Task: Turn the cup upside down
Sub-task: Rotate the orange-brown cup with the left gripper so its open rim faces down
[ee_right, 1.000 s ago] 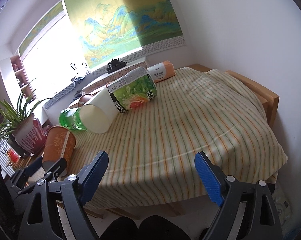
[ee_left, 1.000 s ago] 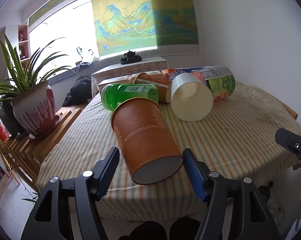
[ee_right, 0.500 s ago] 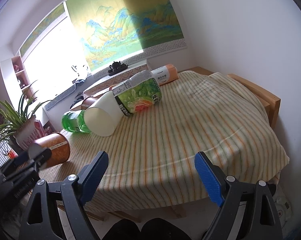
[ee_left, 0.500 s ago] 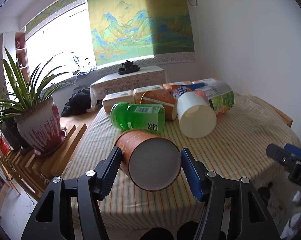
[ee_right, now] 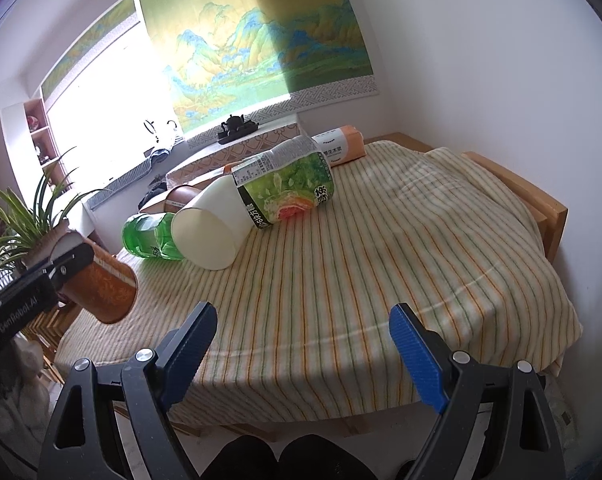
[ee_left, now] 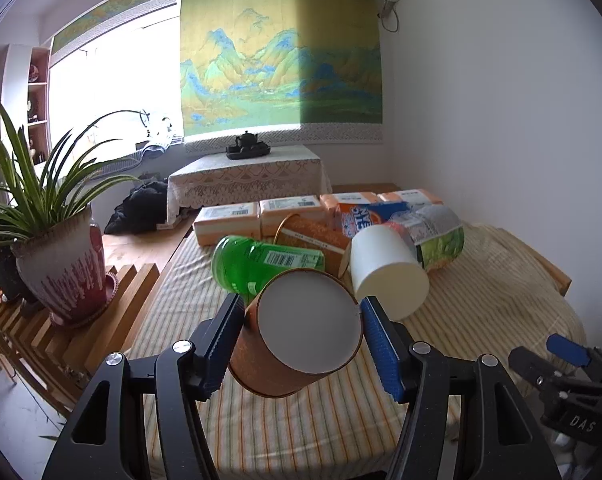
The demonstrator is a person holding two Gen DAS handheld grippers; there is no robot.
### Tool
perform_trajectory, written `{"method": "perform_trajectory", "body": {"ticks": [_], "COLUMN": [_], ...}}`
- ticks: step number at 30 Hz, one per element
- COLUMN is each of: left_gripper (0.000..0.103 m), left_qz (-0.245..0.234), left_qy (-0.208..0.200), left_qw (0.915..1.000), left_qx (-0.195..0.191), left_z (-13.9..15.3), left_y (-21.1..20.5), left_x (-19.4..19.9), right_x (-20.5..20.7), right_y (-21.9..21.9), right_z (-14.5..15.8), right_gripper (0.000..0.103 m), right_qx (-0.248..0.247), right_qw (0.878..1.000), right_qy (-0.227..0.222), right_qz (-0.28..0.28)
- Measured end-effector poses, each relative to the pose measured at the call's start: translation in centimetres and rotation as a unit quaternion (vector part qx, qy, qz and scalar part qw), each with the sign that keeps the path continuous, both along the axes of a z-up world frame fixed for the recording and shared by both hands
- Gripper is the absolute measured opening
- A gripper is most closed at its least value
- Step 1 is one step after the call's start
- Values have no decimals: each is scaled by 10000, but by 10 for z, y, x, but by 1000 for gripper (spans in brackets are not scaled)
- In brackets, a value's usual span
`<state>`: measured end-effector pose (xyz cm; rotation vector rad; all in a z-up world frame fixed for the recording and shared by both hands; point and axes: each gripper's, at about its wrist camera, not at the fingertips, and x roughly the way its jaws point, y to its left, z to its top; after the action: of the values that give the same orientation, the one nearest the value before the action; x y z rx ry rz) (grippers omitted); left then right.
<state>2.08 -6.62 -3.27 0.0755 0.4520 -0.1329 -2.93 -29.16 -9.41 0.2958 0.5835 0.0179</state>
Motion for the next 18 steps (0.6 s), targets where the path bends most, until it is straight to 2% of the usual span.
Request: {"method": "perform_trajectory", "body": {"ticks": [7, 18], "left_gripper": [64, 64], "left_qz": [-129, -541], "left_qy": [-18, 287], "left_qw": [9996, 9967], "left_qx": [-232, -538], "left_z": [12, 4], "left_y": [-2, -17], "left_x": [8, 23], "right_x": [2, 3], "right_y": [3, 6], "right_z": [9, 14], "right_gripper": [85, 85], "right_qx": [-100, -177], "right_qw": [9999, 9998], "right_qy": [-53, -46], "right_qz": [27, 13]}}
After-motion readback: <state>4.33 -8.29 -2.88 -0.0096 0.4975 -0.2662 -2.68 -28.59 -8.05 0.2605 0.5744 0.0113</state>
